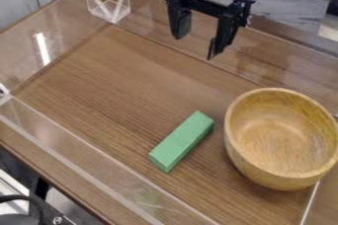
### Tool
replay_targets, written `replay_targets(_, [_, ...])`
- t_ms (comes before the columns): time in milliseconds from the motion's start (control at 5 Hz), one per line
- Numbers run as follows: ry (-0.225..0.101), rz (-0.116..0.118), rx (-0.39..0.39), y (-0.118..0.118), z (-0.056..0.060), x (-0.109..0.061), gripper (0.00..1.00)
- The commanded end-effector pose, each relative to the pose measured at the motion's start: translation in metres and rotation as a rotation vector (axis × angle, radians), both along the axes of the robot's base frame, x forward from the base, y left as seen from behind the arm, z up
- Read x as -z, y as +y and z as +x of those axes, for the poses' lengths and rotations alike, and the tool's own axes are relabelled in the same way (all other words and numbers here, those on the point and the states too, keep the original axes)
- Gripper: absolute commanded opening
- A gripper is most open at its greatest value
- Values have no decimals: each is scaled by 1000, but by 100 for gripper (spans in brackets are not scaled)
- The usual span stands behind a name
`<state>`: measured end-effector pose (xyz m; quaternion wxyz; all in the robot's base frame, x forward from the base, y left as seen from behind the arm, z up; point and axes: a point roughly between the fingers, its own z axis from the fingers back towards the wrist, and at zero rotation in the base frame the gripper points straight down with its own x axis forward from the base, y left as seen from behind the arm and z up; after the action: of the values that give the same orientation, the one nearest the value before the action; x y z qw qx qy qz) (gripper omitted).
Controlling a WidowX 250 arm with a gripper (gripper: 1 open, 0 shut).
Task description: Put the green block in the brown bowl
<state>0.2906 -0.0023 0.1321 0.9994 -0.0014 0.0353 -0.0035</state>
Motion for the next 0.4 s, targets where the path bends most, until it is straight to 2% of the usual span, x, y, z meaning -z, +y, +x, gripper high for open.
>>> replay_targets(0, [1,-1,81,-2,-25,13,100])
replay_targets(200, [25,-3,260,-16,-72,44,100])
